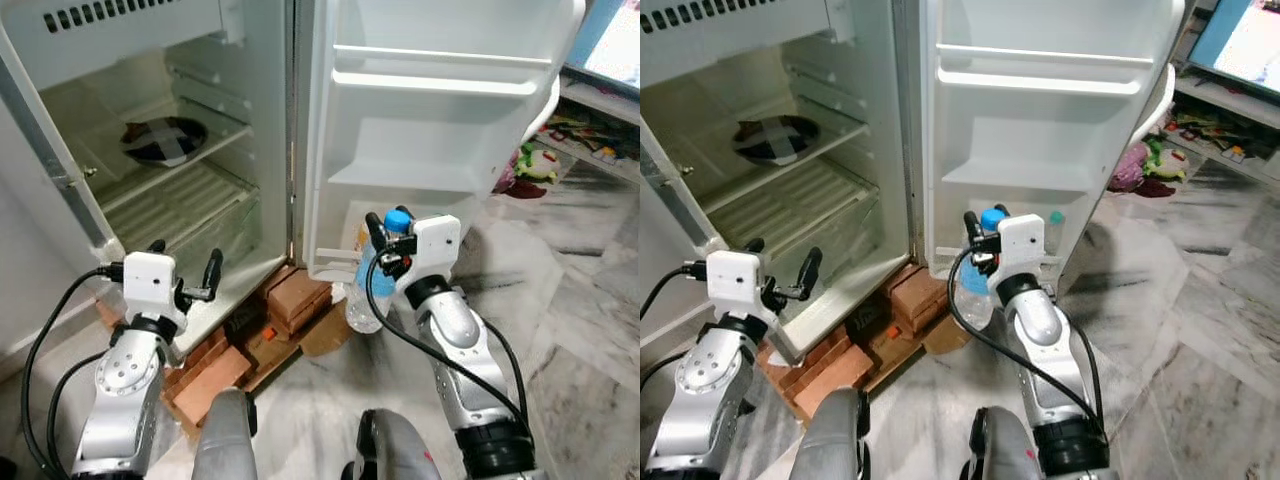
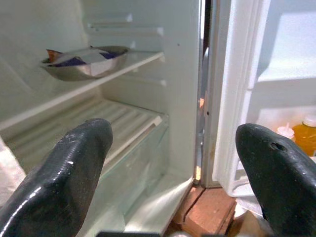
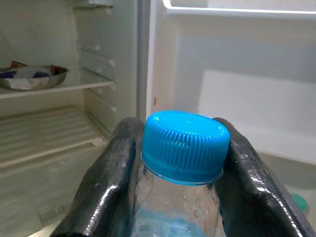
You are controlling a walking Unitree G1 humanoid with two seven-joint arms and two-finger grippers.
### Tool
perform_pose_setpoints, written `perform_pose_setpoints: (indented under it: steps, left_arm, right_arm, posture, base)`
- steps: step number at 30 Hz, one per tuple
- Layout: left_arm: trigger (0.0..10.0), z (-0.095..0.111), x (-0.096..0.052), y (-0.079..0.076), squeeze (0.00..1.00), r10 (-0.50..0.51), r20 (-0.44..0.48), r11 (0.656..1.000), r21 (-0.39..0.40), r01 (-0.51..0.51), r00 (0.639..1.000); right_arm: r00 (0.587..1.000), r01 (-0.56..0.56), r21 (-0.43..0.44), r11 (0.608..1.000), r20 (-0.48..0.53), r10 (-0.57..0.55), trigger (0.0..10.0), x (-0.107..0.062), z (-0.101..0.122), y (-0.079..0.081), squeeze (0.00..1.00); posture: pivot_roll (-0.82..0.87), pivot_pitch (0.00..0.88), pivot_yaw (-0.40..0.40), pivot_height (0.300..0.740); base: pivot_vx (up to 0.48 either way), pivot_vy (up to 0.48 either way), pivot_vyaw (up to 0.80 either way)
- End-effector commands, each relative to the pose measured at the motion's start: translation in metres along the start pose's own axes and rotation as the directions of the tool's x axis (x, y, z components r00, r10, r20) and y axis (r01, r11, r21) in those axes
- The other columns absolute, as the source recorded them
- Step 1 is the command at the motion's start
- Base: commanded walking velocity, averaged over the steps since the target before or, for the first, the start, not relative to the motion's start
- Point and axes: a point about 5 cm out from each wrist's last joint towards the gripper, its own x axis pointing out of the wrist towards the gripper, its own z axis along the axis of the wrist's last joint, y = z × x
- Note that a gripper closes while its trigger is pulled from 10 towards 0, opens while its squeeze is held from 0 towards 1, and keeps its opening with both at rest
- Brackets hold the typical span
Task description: Restocking fridge
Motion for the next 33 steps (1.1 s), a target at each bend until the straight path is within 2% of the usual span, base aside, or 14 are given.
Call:
perform_pose_setpoints:
  steps: [1,33]
  left_arm:
    - [10.0,0.0036,0.0003,-0.0010,0.00,-0.006,0.018,1.000,-0.005,0.006,1.000]
    - [10.0,0.0037,0.0027,-0.0026,0.00,-0.010,0.020,1.000,-0.007,0.010,1.000]
  right_arm:
    - [0.999,-0.006,-0.018,1.000,0.038,0.007,10.0,0.0028,0.0095,-0.0012,0.00]
    - [0.998,-0.043,-0.028,0.999,0.034,0.044,10.0,0.0049,0.0096,0.0018,0.00]
  posture:
    - [0.08,0.091,-0.059,0.647]
    - [0.08,0.096,-0.061,0.647]
  base:
    - [0.266,0.000,0.00]
    - [0.297,0.000,0.00]
